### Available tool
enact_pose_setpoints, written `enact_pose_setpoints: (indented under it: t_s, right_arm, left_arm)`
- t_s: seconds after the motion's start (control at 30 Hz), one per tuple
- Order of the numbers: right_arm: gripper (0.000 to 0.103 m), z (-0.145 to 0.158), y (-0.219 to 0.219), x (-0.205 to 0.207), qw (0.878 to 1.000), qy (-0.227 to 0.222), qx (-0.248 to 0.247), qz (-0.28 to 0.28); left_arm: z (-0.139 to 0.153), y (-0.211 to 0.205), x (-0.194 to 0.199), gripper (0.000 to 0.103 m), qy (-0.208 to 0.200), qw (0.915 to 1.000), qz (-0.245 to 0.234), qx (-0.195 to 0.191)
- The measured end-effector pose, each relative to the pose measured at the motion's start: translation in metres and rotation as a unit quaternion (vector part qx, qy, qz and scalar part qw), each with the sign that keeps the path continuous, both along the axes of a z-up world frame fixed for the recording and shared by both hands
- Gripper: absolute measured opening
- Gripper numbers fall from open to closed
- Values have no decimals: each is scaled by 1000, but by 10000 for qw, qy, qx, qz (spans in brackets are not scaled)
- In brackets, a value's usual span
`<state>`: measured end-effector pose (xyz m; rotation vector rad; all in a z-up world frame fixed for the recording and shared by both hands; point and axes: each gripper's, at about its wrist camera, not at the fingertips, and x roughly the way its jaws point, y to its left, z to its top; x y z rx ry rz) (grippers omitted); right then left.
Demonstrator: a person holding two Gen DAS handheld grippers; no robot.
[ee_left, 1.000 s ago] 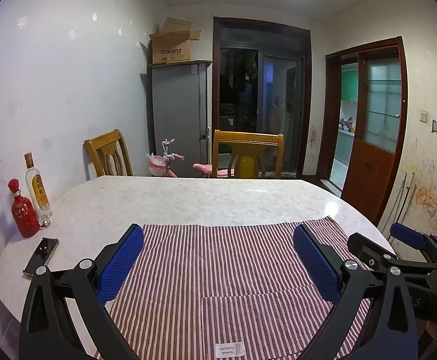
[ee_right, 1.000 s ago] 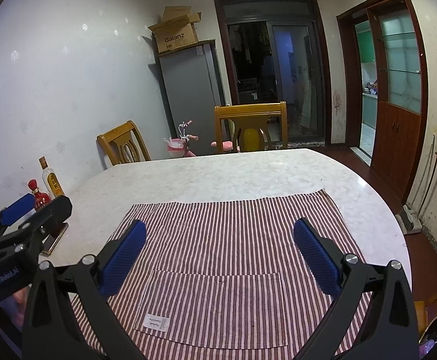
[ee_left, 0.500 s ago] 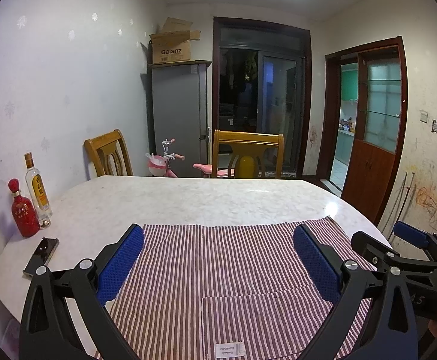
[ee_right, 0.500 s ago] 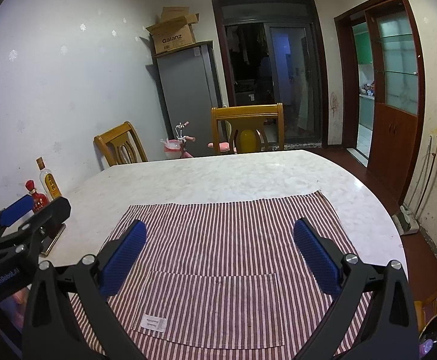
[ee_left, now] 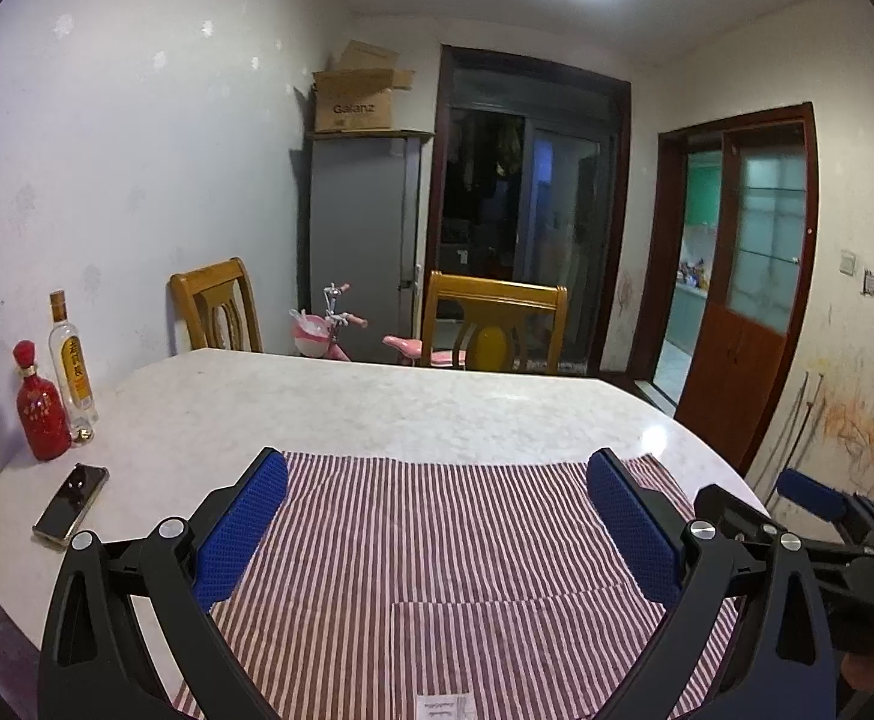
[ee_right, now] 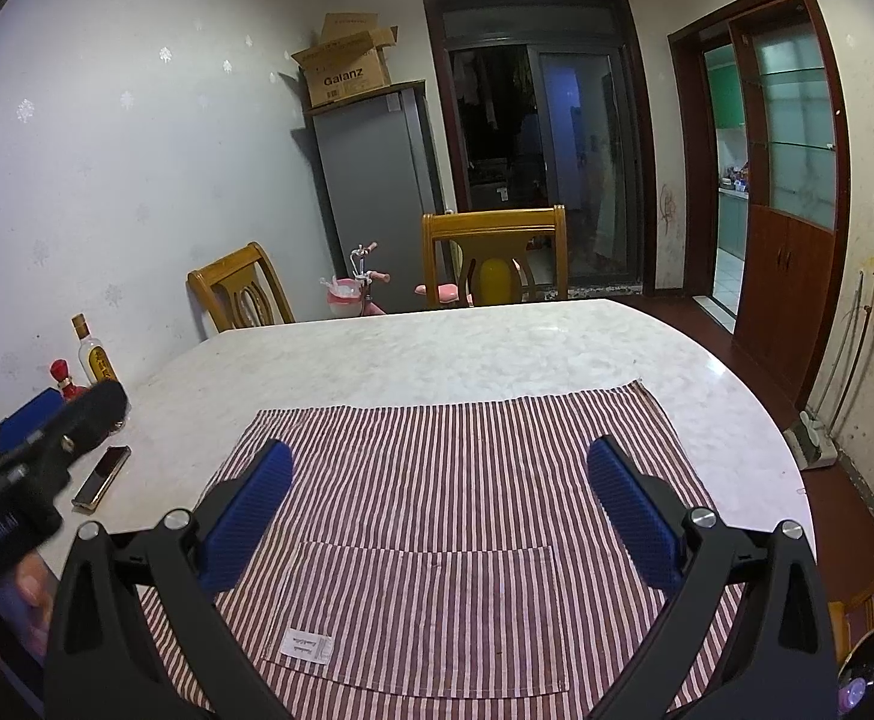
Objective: Collect trash
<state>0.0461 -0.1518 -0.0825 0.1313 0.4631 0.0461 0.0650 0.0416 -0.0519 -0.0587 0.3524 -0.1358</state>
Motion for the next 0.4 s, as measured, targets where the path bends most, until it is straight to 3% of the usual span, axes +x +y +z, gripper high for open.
enact_pose_setpoints:
  t_s: [0.27, 0.4]
  right_arm:
    - [98, -1, -1, -1, 10000, 8, 10, 9]
    - [98, -1, 0, -1, 10000, 6, -6, 5]
  left_arm:
    - [1, -6, 1, 97, -69, 9995, 36, 306]
    - [-1, -6, 2, 97, 18, 9997, -33, 257]
